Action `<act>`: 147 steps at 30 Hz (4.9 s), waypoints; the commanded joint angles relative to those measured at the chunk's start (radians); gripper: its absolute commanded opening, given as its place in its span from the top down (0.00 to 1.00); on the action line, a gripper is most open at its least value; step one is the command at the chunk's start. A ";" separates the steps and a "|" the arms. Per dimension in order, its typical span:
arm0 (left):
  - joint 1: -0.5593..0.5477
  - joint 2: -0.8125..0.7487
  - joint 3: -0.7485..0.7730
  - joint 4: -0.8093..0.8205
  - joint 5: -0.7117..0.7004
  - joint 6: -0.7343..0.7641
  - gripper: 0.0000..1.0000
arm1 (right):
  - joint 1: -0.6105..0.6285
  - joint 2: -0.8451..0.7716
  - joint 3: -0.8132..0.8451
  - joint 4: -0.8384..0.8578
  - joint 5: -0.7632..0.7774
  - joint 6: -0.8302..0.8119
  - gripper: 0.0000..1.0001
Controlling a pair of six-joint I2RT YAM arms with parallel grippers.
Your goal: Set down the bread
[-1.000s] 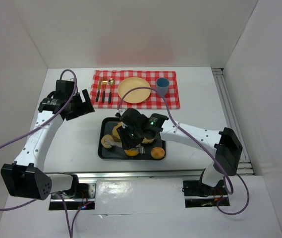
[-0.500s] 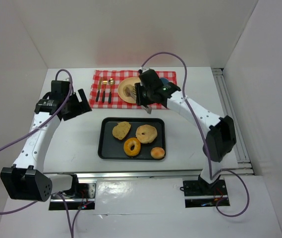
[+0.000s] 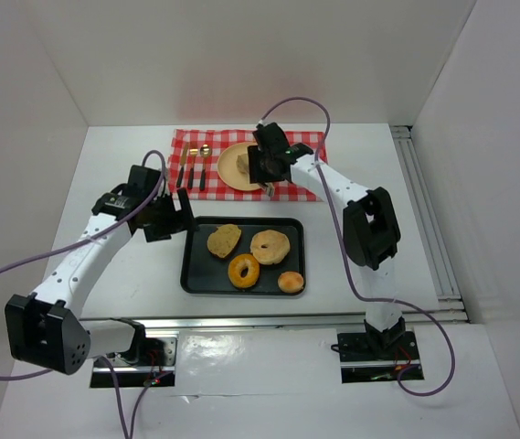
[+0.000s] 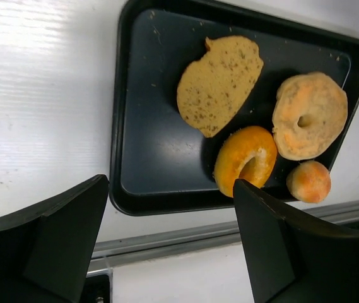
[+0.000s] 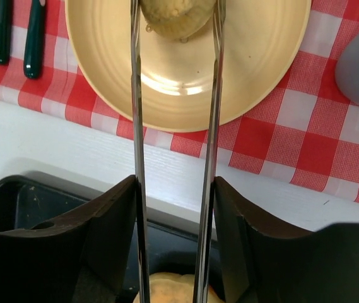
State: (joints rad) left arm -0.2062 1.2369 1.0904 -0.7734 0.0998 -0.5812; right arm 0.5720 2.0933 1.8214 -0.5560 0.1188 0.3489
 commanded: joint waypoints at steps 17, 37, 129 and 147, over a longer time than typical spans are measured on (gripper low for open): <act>-0.085 0.081 0.000 0.097 0.058 -0.080 0.08 | 0.003 -0.223 0.006 0.061 0.074 -0.019 0.34; 0.071 0.049 0.035 0.054 -0.008 -0.049 0.08 | 0.206 -0.661 -0.514 -0.185 -0.192 0.119 0.35; 0.281 0.023 0.063 0.062 0.091 0.057 0.08 | -0.483 -0.420 -0.563 0.399 0.372 -0.027 0.40; 0.291 0.010 0.132 0.017 0.091 0.076 0.04 | -0.512 -0.409 -0.353 0.047 0.291 0.127 0.00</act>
State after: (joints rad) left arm 0.0776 1.2613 1.1614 -0.7406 0.1883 -0.5282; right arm 0.0647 1.7950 1.4174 -0.3771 0.4538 0.4320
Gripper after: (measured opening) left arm 0.961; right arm 0.999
